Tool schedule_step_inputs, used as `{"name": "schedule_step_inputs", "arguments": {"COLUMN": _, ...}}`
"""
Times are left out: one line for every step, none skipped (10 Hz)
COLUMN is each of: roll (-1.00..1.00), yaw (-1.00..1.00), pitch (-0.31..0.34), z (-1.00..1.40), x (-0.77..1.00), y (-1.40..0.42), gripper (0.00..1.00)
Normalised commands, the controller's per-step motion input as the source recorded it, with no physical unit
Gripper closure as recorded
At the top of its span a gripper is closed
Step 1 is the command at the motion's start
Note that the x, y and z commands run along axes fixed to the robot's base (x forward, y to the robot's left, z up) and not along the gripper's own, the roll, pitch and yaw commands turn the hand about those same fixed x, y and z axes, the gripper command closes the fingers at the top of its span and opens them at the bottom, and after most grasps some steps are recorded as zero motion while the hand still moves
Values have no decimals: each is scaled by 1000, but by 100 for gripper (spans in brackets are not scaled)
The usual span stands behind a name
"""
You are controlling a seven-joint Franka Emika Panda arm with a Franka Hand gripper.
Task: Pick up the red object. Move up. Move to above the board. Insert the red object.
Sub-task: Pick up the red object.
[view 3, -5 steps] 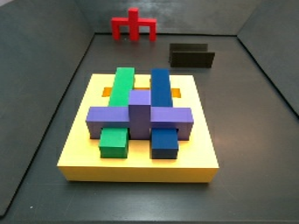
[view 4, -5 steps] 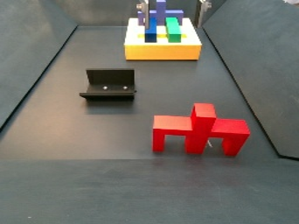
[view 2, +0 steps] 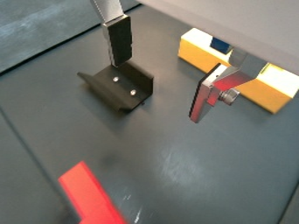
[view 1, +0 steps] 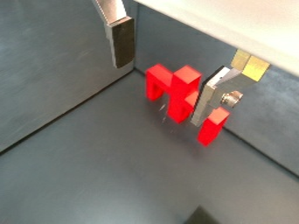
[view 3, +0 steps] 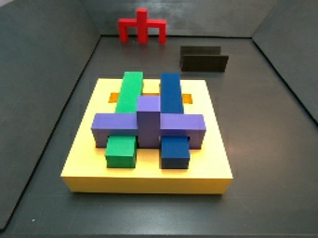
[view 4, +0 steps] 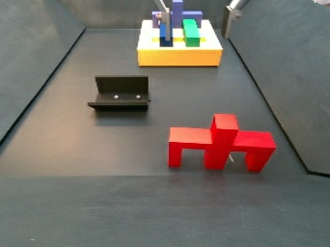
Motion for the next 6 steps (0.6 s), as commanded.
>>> {"name": "schedule_step_inputs", "arguments": {"roll": 0, "yaw": -197, "pitch": 0, "z": -17, "x": 0, "y": 686, "gripper": 0}}
{"name": "schedule_step_inputs", "arguments": {"roll": -7, "yaw": -189, "pitch": 0, "z": -29, "x": -71, "y": 806, "gripper": 0}}
{"name": "schedule_step_inputs", "arguments": {"roll": 0, "yaw": -174, "pitch": 0, "z": -137, "x": -211, "y": 811, "gripper": 0}}
{"name": "schedule_step_inputs", "arguments": {"roll": 10, "yaw": -246, "pitch": 0, "z": -360, "x": -286, "y": 729, "gripper": 0}}
{"name": "schedule_step_inputs", "arguments": {"roll": 33, "yaw": -186, "pitch": 0, "z": -423, "x": -286, "y": 689, "gripper": 0}}
{"name": "schedule_step_inputs", "arguments": {"roll": 36, "yaw": -129, "pitch": 0, "z": -491, "x": -129, "y": 591, "gripper": 0}}
